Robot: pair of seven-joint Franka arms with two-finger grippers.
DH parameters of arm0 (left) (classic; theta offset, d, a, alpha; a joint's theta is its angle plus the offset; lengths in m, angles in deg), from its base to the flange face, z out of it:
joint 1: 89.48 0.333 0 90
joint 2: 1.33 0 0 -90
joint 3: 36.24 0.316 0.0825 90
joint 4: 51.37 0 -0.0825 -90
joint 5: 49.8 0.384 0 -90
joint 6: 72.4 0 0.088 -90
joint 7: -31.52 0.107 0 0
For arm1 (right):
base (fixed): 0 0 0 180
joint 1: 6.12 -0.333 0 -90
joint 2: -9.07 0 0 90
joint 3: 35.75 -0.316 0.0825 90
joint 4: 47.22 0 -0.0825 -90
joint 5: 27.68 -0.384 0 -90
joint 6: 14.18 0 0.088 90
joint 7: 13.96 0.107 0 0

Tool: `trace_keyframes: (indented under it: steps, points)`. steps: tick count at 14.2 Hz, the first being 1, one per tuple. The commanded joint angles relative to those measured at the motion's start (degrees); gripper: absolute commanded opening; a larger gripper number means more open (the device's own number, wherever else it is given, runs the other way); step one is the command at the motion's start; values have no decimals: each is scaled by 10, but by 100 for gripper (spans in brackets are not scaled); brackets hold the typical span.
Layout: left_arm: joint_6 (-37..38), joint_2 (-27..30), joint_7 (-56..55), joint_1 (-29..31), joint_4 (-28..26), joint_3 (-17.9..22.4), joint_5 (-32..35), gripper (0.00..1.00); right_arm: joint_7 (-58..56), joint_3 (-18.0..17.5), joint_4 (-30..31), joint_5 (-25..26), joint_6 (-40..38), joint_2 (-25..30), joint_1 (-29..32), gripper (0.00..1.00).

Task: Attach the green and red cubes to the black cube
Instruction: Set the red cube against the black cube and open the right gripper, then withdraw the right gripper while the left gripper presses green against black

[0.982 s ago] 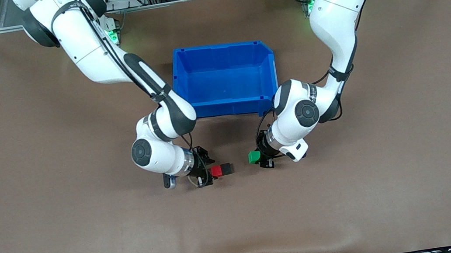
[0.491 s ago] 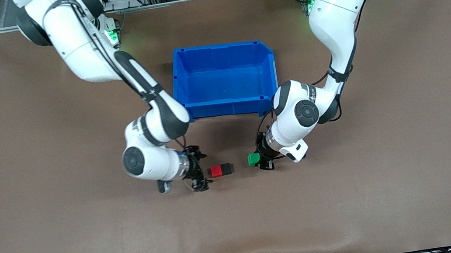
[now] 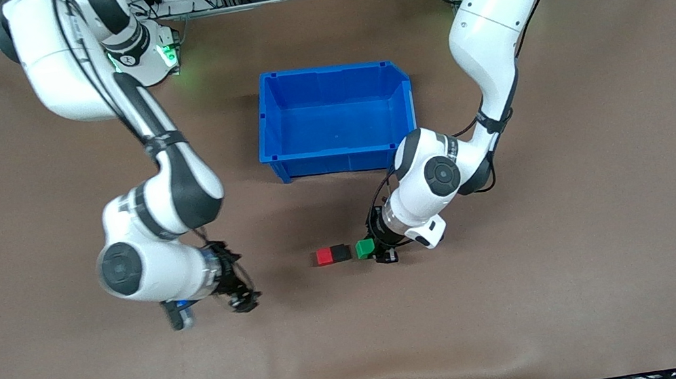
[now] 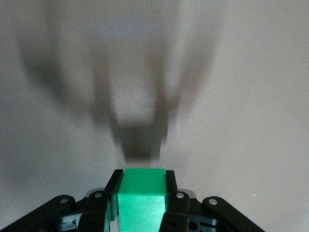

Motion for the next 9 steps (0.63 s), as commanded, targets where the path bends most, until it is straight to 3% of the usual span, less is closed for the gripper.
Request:
trace_keyframes:
  steps: [1, 4, 9]
  points:
    - [-3, -25, -16, -19, 34, 11, -6, 0, -119, -4, 0, 24, -86, 63, 45, 100]
    - [-4, -42, -30, -53, 53, 49, -7, 0, -261, -3, 1, 84, -181, 120, 86, 100]
    - [-4, -55, -26, -62, 56, 56, -6, 0, -507, -3, 1, 155, -347, 217, 146, 100]
